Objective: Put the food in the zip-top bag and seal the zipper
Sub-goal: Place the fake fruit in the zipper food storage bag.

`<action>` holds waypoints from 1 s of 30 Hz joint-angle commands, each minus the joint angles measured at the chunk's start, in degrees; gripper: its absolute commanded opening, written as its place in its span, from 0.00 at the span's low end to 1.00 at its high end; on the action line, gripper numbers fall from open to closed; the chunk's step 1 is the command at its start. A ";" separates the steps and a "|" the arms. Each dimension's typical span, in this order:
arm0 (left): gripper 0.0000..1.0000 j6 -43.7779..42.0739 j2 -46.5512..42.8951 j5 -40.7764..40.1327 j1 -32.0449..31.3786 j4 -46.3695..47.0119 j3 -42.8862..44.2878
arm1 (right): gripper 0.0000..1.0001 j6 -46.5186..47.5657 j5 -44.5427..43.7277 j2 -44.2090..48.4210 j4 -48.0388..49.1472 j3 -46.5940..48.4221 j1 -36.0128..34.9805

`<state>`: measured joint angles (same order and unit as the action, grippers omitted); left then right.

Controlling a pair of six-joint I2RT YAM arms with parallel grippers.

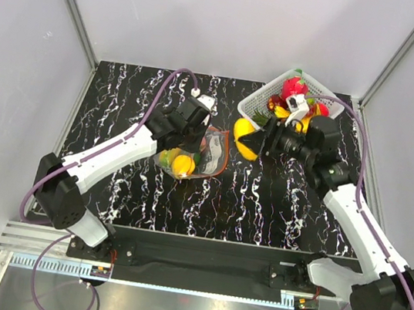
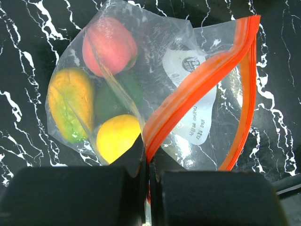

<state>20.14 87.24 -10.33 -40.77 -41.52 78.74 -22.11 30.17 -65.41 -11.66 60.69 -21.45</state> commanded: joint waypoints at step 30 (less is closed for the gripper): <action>0.00 0.86 -2.08 -1.10 -0.36 2.32 0.36 | 0.38 -25.88 -5.73 -24.05 0.33 9.97 -12.74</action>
<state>20.53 87.22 -11.75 -40.84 -42.30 79.13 -45.69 27.18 -87.48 -12.93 67.11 -33.26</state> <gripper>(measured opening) 0.008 0.711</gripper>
